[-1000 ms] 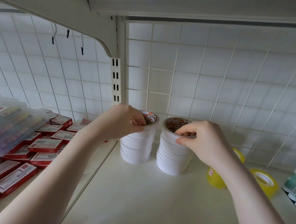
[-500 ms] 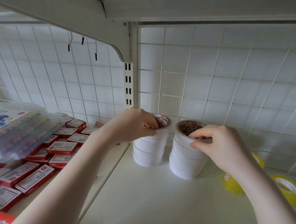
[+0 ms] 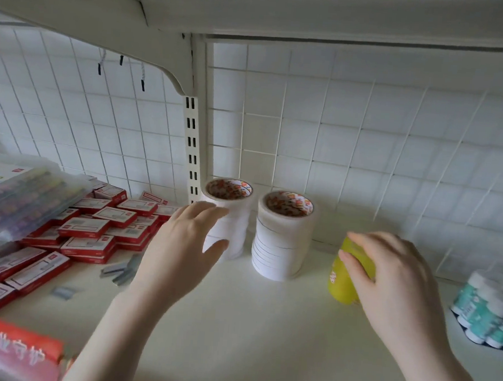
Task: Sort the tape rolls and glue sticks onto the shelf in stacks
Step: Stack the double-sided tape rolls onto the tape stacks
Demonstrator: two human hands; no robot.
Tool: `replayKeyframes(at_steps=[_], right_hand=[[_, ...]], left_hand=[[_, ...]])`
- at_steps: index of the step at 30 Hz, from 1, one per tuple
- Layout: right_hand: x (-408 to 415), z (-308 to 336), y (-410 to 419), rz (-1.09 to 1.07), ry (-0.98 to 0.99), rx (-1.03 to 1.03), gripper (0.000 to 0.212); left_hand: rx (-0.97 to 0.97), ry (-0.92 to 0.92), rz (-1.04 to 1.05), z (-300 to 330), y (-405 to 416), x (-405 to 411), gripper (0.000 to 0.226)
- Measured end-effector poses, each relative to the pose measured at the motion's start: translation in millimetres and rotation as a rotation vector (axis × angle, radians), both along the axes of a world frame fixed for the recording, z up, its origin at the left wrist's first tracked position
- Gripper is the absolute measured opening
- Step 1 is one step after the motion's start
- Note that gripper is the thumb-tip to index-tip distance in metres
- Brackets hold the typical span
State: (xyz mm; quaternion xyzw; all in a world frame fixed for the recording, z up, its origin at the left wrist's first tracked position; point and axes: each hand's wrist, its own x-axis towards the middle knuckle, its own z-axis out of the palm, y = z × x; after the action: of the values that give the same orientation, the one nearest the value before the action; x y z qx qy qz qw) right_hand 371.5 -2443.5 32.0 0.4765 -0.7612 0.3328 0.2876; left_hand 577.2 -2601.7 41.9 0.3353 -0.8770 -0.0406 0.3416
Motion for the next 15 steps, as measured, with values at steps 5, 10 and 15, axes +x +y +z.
replayKeyframes(at_steps=[5,10,15], right_hand=[[-8.4,-23.8,53.0,-0.022,0.034,0.013,0.024],[-14.9,-39.6,100.4,-0.075,0.011,0.066,0.028],[-4.3,-48.2,142.1,-0.182,-0.017,0.045,0.025]], left_hand=[[0.058,0.032,0.085,-30.1,55.1,-5.9,0.052],[0.089,0.018,0.058,-44.4,98.2,-16.7,0.05],[0.095,0.016,-0.068,-44.9,131.5,-30.6,0.051]])
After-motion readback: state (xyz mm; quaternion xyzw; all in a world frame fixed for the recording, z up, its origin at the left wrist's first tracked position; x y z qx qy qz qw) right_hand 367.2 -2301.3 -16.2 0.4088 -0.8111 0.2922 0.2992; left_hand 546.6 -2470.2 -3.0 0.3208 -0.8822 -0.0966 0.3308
